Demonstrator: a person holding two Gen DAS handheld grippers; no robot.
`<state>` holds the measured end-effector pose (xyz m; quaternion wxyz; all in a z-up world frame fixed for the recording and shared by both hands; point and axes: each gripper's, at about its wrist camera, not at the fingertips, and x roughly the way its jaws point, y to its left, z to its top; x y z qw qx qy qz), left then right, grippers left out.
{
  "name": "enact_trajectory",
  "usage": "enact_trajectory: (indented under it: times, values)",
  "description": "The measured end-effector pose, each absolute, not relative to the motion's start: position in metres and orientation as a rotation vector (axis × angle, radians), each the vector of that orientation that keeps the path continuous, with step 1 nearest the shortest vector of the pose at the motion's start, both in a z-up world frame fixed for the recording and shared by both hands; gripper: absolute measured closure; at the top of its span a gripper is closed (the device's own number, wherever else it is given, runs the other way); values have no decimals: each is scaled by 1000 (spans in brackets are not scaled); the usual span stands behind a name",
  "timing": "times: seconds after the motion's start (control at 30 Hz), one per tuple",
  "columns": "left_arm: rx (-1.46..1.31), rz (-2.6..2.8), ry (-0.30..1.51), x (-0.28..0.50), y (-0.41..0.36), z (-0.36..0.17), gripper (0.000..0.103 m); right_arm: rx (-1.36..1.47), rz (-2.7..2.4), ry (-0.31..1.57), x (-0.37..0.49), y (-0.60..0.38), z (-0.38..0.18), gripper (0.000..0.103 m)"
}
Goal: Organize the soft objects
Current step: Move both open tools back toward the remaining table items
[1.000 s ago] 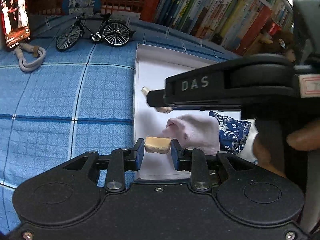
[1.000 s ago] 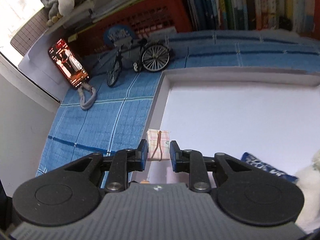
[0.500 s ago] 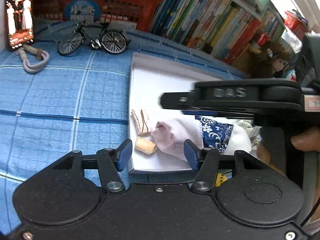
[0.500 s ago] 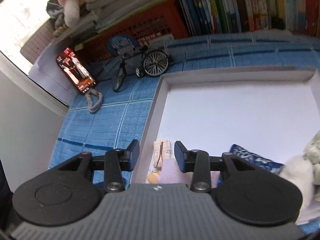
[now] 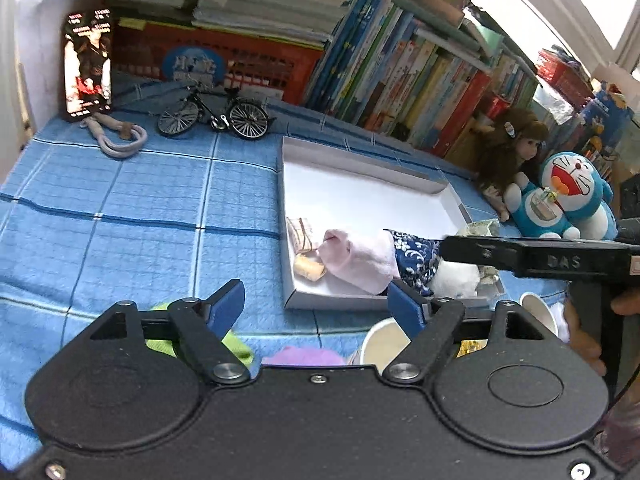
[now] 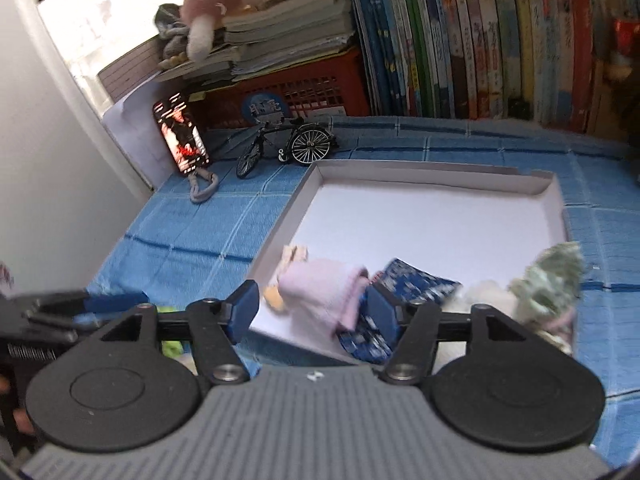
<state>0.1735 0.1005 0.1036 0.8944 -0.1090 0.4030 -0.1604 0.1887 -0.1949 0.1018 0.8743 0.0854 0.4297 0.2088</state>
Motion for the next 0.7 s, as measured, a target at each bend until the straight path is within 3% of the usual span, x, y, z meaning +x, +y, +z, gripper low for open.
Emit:
enact_trajectory:
  times: [0.43,0.6,0.7]
  values:
    - [-170,-343,834,116,120,76,26,-263,455,792,111,-184,84,19]
    - [-85,-351,832,100,118,62,32,-329,452,787,95,-178,66,19]
    - [-43,-358,813,92,114,55,41,-370,453,773,86,-170,62,19]
